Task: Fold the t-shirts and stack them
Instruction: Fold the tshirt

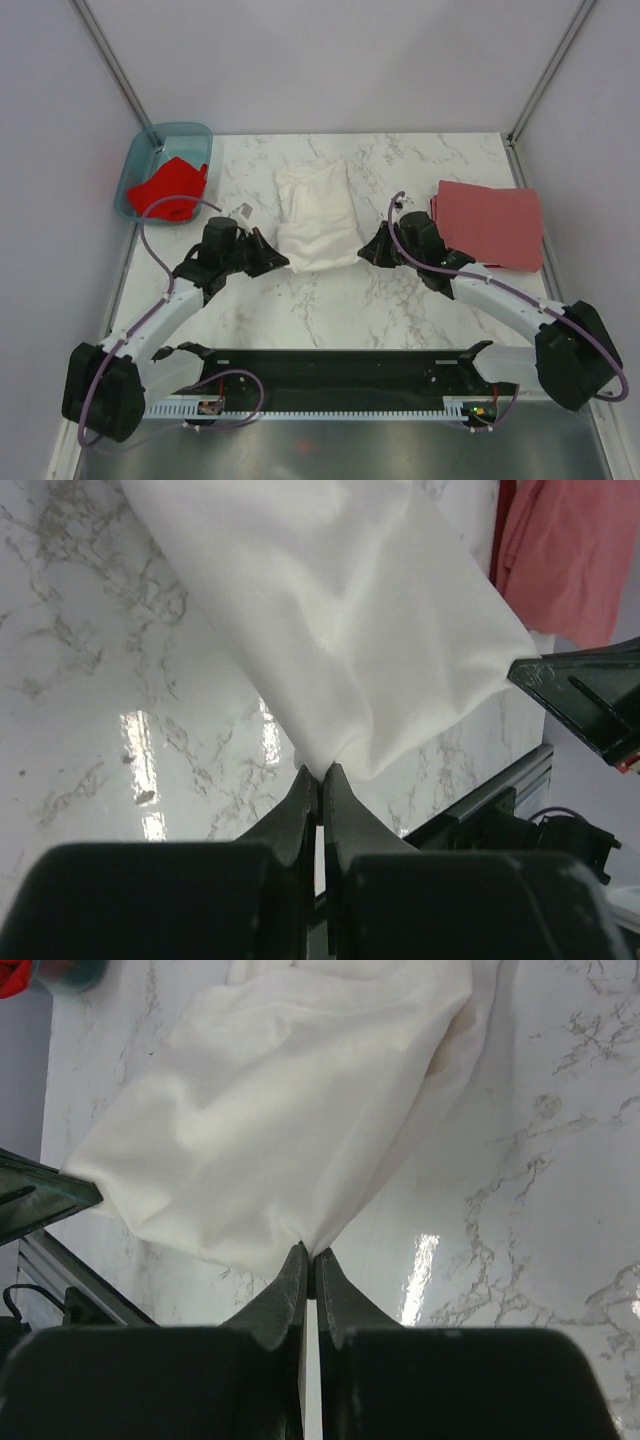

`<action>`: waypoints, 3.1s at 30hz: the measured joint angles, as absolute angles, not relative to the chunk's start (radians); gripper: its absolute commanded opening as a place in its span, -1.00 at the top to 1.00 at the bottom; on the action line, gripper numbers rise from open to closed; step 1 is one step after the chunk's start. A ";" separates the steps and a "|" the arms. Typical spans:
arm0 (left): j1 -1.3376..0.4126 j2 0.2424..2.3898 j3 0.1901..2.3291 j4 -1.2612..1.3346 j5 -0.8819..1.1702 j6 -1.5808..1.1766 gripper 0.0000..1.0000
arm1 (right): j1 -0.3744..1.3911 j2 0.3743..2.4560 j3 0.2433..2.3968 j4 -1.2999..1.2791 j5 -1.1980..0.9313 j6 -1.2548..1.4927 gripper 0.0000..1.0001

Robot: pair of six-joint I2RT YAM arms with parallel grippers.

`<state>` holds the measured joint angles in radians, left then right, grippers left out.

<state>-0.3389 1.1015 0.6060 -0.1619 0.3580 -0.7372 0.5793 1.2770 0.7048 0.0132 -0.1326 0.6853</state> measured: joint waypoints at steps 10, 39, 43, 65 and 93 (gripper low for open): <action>-0.400 0.744 0.525 -0.321 0.451 -0.736 0.96 | 0.596 0.953 0.558 -0.084 -0.158 0.704 1.00; -0.402 0.874 0.643 -0.410 0.530 -0.800 0.96 | 0.626 1.082 0.869 -0.281 0.006 0.626 1.00; -0.367 0.966 0.674 -0.393 0.534 -0.800 0.96 | 0.605 1.177 0.929 -0.253 0.015 0.613 1.00; -0.034 1.729 1.084 -0.174 0.582 -0.887 -0.29 | 0.485 2.005 1.564 -0.030 -0.058 0.584 -0.87; -0.062 1.661 0.780 0.040 0.535 -0.884 -0.56 | 0.521 1.860 1.021 0.080 -0.148 0.583 -0.40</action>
<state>-0.0616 1.6611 0.7799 0.0402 0.5350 -0.8841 0.5205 1.8595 1.0210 0.0799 -0.1482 0.5835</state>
